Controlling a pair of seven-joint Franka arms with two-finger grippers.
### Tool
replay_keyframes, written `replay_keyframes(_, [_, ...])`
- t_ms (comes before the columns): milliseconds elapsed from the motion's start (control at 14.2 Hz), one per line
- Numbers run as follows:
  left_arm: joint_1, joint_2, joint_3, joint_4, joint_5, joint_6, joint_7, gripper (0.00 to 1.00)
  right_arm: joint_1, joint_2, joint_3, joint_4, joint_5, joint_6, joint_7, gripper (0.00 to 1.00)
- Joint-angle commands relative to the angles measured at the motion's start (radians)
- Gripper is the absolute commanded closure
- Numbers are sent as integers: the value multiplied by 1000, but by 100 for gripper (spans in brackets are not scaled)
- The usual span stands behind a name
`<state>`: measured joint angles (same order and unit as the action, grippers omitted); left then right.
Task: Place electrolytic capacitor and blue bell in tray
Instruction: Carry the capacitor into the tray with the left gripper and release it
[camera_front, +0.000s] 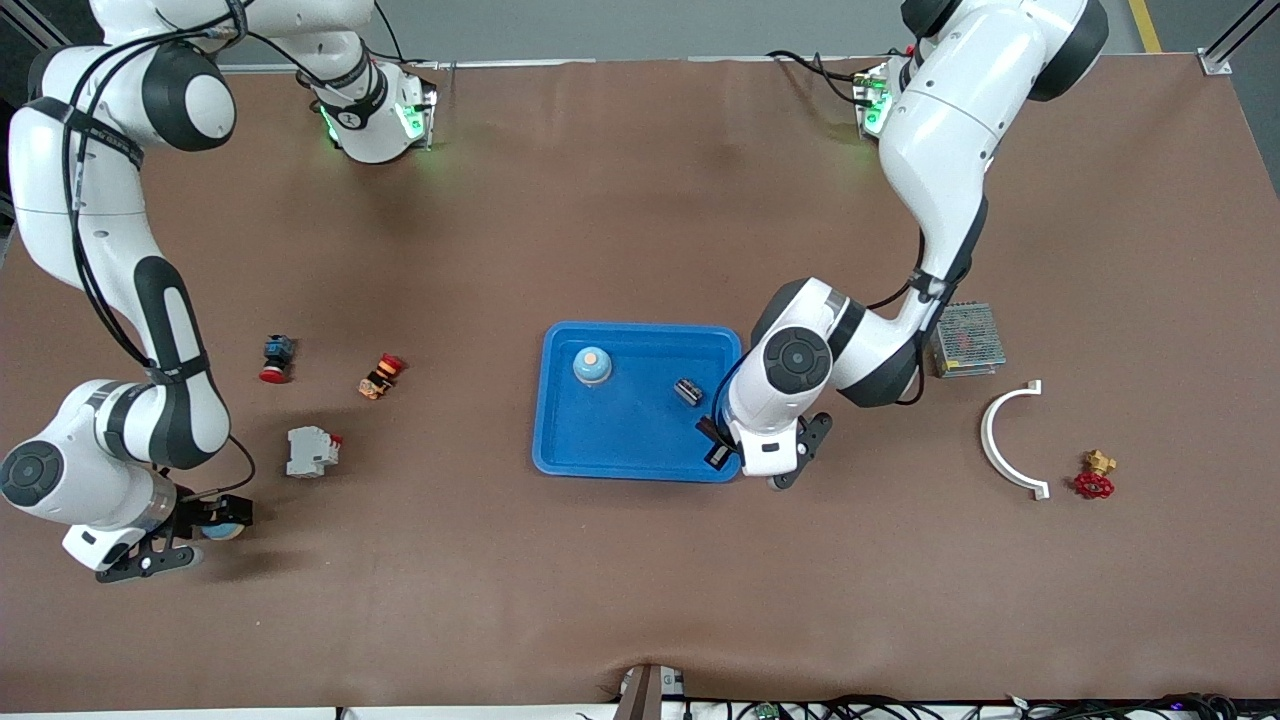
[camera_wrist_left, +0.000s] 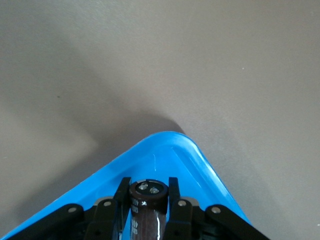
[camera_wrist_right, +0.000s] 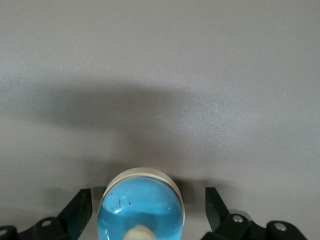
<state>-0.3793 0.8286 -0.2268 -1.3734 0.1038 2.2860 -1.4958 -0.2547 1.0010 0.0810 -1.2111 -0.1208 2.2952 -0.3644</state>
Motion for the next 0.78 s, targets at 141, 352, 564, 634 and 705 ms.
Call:
replay_keyframes(141, [-72,43,69,27,10,56,-7,100,-21,4,22,4,-25,4,-8,34])
replay_keyframes(352, [-81,58,72,25,10,69,-9,100,-21,4,22,4,-26,3,-33,94])
replay_keyframes(564, [-89,61,78,27,10,76,-9,100,-20,1,22,5,-23,-8,-25,100])
replay_keyframes(634, [-90,60,77,27,11,76,-6,89,-12,-8,23,7,-19,-28,-22,100])
replay_keyframes(705, [-90,58,78,25,11,76,-4,54,-5,-19,25,15,-16,-67,-11,100])
